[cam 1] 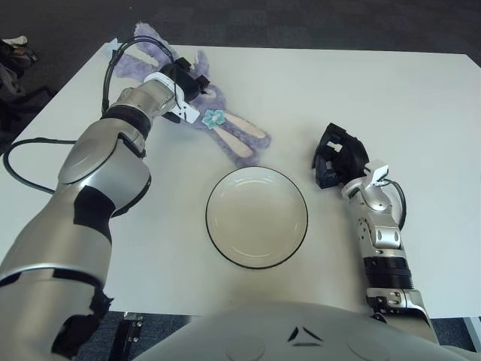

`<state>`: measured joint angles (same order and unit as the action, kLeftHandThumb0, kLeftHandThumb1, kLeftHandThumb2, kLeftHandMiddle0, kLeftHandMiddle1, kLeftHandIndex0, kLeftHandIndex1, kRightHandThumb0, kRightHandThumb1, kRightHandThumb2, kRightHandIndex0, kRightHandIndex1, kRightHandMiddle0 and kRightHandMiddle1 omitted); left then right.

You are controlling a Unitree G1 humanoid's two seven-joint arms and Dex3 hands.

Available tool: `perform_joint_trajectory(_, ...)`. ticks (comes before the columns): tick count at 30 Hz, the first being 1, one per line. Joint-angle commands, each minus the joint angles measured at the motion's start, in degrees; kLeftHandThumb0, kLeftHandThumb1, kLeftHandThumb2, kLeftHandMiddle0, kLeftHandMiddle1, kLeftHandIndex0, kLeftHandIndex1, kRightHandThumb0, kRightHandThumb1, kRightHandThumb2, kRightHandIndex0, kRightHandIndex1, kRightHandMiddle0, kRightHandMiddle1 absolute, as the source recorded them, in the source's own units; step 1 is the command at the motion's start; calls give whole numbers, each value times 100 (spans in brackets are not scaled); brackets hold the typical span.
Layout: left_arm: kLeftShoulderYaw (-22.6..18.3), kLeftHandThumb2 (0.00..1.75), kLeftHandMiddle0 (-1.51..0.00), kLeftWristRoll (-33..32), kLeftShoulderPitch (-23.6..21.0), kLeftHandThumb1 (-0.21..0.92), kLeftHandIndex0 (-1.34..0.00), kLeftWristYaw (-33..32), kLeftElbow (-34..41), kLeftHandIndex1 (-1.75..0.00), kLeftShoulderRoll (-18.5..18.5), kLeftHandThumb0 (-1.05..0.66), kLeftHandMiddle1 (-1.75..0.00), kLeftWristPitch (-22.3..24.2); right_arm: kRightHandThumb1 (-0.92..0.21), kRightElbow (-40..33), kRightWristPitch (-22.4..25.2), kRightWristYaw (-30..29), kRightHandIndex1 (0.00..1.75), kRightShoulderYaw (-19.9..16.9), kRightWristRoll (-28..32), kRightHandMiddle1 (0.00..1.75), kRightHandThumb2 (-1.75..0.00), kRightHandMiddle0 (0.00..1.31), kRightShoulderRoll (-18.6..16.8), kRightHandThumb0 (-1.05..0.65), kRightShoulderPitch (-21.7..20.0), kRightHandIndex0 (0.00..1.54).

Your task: Put the doll into the plate.

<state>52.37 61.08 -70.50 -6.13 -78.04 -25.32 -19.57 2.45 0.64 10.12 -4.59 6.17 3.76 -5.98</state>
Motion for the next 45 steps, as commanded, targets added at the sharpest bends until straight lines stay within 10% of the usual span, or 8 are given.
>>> perform_joint_trajectory(1, -59, 112, -9, -69, 323, 21, 0, 223, -121, -101, -3, -37, -143, -13, 9, 185, 126, 66, 166, 33, 7, 175, -175, 70, 78, -1, 348, 93)
perform_joint_trajectory(4, -177, 114, -20, -203, 354, 22, 0, 249, -116, -120, -5, -35, -162, -33, 9, 180, 127, 85, 166, 33, 9, 175, -175, 71, 85, -1, 347, 93)
perform_joint_trajectory(8, -404, 113, -50, -452, 374, 35, 0, 181, -80, -139, -66, 23, -162, -213, 9, 208, 126, 140, 166, 18, 25, 175, -175, 71, 109, -1, 323, 93)
perform_joint_trajectory(14, -472, 146, -71, -496, 389, 18, 0, -136, -30, -170, -142, 49, -173, -410, 9, 234, 166, 188, 166, -3, 43, 175, -175, 70, 123, -1, 293, 93)
perform_joint_trajectory(22, -483, 139, -55, -481, 379, 25, -50, -636, 6, -174, -198, 2, -175, -575, 9, 282, 213, 193, 166, -38, 53, 175, -175, 70, 118, -1, 252, 93)
perform_joint_trajectory(45, -648, 166, -73, -568, 315, 1, -72, -762, 18, -175, -184, -1, -175, -784, 8, 347, 235, 181, 169, -57, 100, 175, -175, 69, 125, -1, 190, 91)
